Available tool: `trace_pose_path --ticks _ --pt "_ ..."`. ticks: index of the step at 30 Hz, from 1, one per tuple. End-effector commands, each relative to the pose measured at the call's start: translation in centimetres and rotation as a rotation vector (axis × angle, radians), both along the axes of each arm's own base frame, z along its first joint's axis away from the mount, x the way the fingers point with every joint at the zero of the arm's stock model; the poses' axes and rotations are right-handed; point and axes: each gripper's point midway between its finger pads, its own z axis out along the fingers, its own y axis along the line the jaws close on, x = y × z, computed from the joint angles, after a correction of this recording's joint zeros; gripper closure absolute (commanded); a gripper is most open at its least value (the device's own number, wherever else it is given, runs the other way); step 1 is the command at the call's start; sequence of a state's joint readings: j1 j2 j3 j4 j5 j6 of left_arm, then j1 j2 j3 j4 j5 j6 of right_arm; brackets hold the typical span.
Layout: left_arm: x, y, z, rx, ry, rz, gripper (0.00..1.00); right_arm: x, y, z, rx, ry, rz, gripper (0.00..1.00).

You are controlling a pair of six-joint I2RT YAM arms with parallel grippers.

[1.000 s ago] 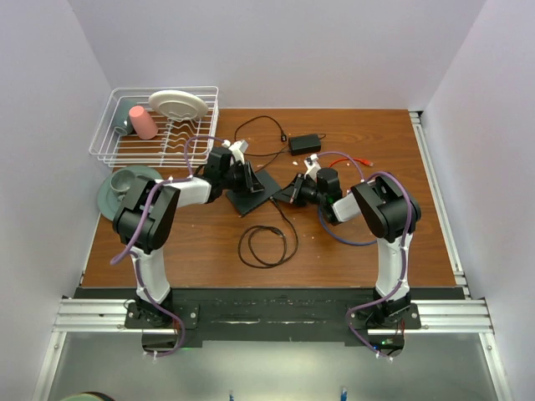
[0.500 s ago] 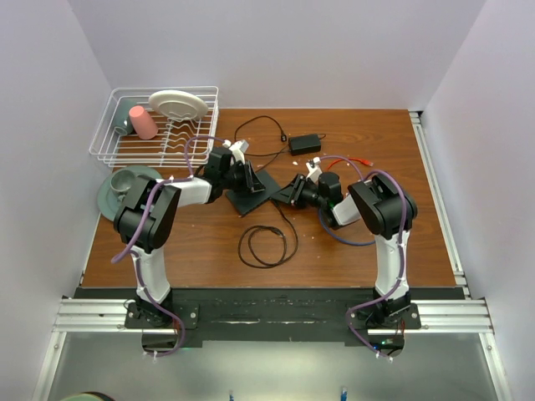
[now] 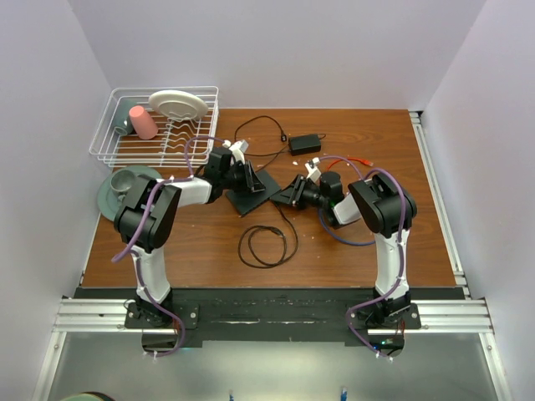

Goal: Pull the plug from the switch port

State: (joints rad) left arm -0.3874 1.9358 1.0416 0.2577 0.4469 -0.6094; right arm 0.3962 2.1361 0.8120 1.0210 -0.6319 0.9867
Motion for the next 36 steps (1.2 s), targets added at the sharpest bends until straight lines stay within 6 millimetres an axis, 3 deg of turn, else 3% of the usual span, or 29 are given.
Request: trace_pose_path --ticks 1,6,11,18,21,28,36 --pt "-1.4 0.9 -3.3 0.048 0.096 0.008 0.78 -2.0 -0.1 -3.5 -0.082 0.108 0.060 0.62" --pt "-1.5 0.7 -3.5 0.049 0.098 0.003 0.78 -2.0 0.1 -3.9 -0.080 0.116 0.063 0.64" --pt "-1.6 0.6 -3.4 0.048 0.098 0.001 0.78 -1.7 0.4 -3.7 -0.052 0.118 0.051 0.73" --pt "-2.0 0.4 -3.7 0.051 0.103 -0.007 0.78 -1.3 0.9 -3.4 -0.008 0.124 0.041 0.75" --pt "-2.1 0.4 -3.8 0.053 0.106 -0.008 0.78 -1.3 1.0 -3.4 -0.002 0.126 0.044 0.85" --pt "-1.9 0.1 -3.7 0.040 0.106 -0.005 0.78 -2.1 0.6 -3.9 -0.018 0.134 0.055 0.98" --pt "-1.7 -0.3 -3.6 0.015 0.114 -0.006 0.79 -3.2 0.3 -5.2 -0.027 0.157 0.067 1.00"
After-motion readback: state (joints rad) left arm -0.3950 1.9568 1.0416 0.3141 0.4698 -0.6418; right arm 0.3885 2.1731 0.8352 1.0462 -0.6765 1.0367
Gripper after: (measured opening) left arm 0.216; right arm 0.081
